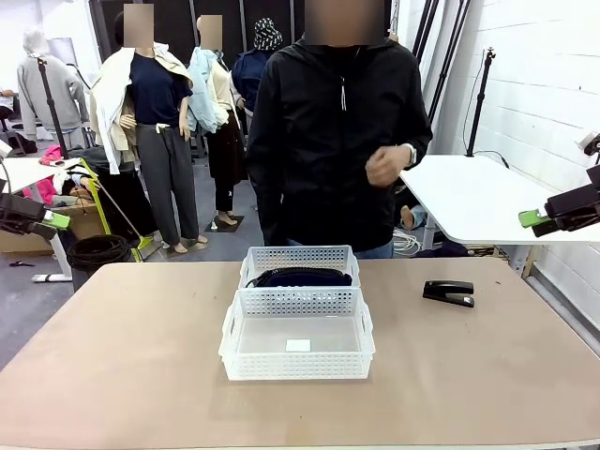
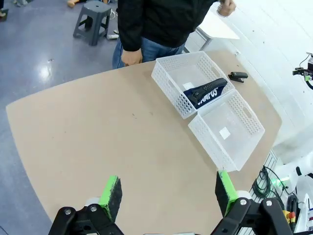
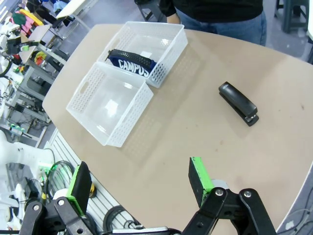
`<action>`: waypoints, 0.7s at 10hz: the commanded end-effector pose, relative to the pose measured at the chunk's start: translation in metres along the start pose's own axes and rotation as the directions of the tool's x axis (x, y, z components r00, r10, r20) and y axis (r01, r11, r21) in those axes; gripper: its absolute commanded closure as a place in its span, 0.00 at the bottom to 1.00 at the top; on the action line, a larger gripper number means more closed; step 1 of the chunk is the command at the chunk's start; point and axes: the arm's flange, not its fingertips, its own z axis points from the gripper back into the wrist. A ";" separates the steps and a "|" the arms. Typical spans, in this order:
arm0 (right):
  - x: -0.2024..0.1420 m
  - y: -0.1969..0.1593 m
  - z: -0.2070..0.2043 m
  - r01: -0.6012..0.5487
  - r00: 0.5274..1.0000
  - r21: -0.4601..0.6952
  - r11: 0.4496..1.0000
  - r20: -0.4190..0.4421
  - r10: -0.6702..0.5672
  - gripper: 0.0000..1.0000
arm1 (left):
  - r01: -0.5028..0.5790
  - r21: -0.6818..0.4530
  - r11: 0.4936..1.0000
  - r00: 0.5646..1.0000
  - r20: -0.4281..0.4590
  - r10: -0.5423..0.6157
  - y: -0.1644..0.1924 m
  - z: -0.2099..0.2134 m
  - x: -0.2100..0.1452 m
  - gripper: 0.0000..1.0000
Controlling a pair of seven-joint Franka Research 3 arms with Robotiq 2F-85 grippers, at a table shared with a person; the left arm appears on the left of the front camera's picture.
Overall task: Distribute items into two baskets.
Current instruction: Pick up the Stapler that the person points to.
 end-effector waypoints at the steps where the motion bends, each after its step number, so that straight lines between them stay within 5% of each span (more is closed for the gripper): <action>1: -0.001 0.000 -0.002 0.000 1.000 0.004 1.000 0.001 0.000 0.00 | -0.001 0.003 1.000 1.000 -0.018 0.001 -0.002 0.000 -0.001 0.00; 7: -0.001 0.000 -0.002 0.000 1.000 0.004 1.000 0.001 0.000 0.00 | -0.001 0.003 1.000 1.000 -0.018 0.001 -0.002 0.000 -0.001 0.00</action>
